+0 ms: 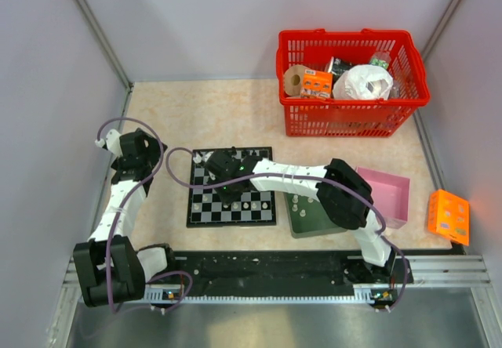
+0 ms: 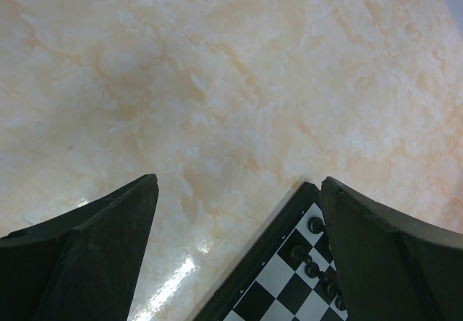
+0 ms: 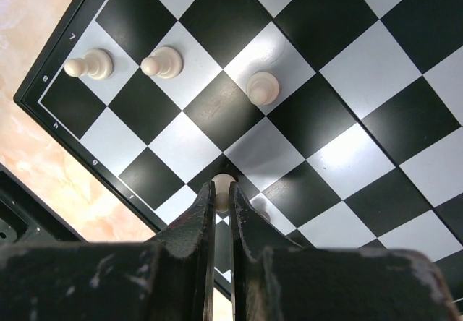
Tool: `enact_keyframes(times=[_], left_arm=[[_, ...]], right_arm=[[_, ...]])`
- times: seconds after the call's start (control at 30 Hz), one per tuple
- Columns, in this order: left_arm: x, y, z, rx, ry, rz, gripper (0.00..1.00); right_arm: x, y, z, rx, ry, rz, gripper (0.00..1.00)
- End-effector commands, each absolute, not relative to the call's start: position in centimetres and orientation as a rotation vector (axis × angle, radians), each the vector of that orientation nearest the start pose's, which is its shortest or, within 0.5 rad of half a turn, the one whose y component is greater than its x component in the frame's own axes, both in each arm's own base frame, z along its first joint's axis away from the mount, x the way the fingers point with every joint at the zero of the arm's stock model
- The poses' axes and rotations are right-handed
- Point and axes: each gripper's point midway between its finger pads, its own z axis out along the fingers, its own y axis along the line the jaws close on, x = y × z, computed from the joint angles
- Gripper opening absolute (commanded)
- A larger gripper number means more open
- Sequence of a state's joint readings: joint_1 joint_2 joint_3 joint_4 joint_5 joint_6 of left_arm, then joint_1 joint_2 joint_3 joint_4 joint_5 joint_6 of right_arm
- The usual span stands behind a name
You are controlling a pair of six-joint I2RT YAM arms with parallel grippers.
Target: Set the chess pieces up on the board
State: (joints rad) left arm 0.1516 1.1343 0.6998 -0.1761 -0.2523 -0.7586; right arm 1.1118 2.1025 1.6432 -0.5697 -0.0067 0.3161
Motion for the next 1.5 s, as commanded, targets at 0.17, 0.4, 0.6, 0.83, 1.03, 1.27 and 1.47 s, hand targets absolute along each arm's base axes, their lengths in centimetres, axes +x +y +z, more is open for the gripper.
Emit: enact_keyframes(times=[0.17, 0.4, 0.6, 0.83, 1.03, 1.27, 1.47], left_arm=[[34.5, 7.3, 15.1, -1.066, 1.807, -0.085, 0.99], [34.4, 7.3, 15.1, -1.068, 1.808, -0.083, 0.99], [34.4, 7.4, 15.2, -1.067, 1.803, -0.081, 0.99], [34.1, 7.7, 15.4, -1.081, 1.792, -0.059, 0.99], [32.8, 9.1, 15.5, -1.174, 1.756, 0.026, 0.98], [32.1, 9.8, 15.7, -1.214, 1.731, 0.068, 0.98], [32.1, 9.8, 15.6, -1.213, 1.733, 0.074, 0.98]], right_arm=[[19.4, 44.9, 6.5, -1.073, 2.454, 0.519, 0.03], [19.7, 45.4, 7.4, -1.058, 2.437, 0.534, 0.25], [20.8, 46.5, 9.6, -1.019, 2.377, 0.541, 0.32], [23.5, 47.5, 10.9, -0.926, 2.338, 0.56, 0.36], [26.1, 48.0, 9.8, -0.836, 2.353, 0.562, 0.36], [27.5, 49.0, 9.1, -0.821, 2.357, 0.582, 0.36], [27.0, 49.1, 7.9, -0.854, 2.385, 0.593, 0.35]])
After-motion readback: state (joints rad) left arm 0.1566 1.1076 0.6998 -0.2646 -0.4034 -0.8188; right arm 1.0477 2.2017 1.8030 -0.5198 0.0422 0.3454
